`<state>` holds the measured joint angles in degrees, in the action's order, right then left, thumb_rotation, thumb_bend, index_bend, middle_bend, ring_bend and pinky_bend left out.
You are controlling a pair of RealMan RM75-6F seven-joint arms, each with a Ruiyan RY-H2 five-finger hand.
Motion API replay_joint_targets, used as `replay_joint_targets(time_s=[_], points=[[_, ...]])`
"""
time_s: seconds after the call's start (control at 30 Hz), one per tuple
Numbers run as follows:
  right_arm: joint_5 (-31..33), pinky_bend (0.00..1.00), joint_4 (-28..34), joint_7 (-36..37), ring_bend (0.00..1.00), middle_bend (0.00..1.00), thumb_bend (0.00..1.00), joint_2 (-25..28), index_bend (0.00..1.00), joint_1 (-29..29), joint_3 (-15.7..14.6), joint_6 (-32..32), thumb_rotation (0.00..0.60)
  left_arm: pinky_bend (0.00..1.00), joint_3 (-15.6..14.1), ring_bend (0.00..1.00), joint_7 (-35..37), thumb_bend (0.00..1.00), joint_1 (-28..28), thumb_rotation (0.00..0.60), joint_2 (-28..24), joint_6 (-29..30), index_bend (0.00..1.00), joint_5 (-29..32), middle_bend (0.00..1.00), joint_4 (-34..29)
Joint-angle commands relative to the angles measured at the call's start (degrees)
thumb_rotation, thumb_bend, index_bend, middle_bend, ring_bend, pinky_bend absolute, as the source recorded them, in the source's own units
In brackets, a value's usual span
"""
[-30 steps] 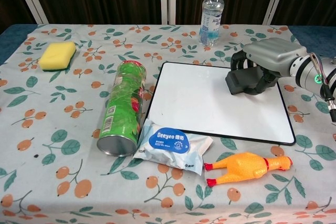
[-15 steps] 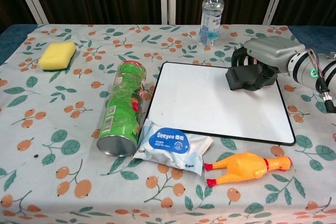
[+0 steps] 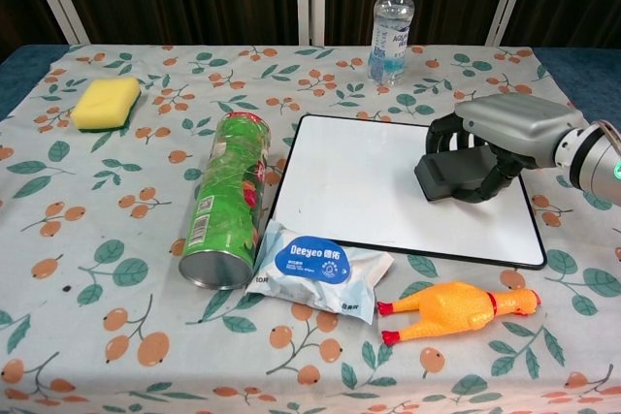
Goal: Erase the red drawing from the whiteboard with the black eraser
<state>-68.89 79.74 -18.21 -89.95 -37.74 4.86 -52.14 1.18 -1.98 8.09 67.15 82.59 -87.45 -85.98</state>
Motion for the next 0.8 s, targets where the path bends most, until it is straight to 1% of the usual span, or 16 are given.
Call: replay_joint_targets(time_s=[0.03,0.17,0.33,0.43,0.53,0.6,0.67,0.8], points=[[-1.18,0.71,2.65,0.58,0.62,0.65,0.45,1.43,0.83,0.87,-1.09,-0.58,0.600,0.15,0.00,0.05,-0.04,0.02,-0.02,0.000,-0.01,0.03,0.09,0.03,0.07,-0.08],[-3.54,0.71,4.65,0.51,0.62,0.65,0.45,2.99,0.83,1.41,-1.34,-2.64,0.600,0.15,0.07,0.05,0.08,0.02,0.03,0.000,0.02,-0.04,0.09,0.14,0.07,0.03],[-7.96,0.71,5.39,2.03,0.62,0.65,0.45,5.71,0.83,2.51,0.43,-8.97,0.600,0.15,0.12,0.05,0.39,0.02,-0.02,0.000,-0.04,0.19,0.09,0.05,0.07,0.10],[-10.14,0.71,6.50,4.01,0.62,0.65,0.45,9.18,0.83,3.94,1.22,-12.85,0.600,0.15,0.12,0.05,0.54,0.02,-0.11,0.000,-0.16,0.41,0.09,-0.01,0.07,0.06],[-11.03,0.71,7.30,5.63,0.62,0.65,0.45,13.59,0.83,6.14,0.61,-15.16,0.600,0.15,0.06,0.05,0.74,0.02,-0.18,0.000,-0.15,0.62,0.09,-0.23,0.07,0.07],[-11.15,0.71,6.20,6.92,0.62,0.65,0.44,15.86,0.83,7.98,-0.44,-16.17,0.600,0.15,-0.05,0.05,0.80,0.02,-0.14,0.000,-0.03,0.59,0.09,-0.44,0.07,0.15],[-10.89,0.71,3.38,8.47,0.62,0.65,0.44,16.88,0.83,9.54,-1.70,-16.08,0.600,0.15,-0.12,0.05,0.79,0.02,0.02,0.000,0.15,0.33,0.09,-0.58,0.07,0.27],[-10.17,0.70,-3.60,12.44,0.62,0.64,0.42,15.63,0.80,11.49,-3.75,-13.99,0.600,0.15,-0.24,0.05,0.60,0.02,0.44,0.000,0.59,-0.14,0.09,-1.01,0.07,0.38]])
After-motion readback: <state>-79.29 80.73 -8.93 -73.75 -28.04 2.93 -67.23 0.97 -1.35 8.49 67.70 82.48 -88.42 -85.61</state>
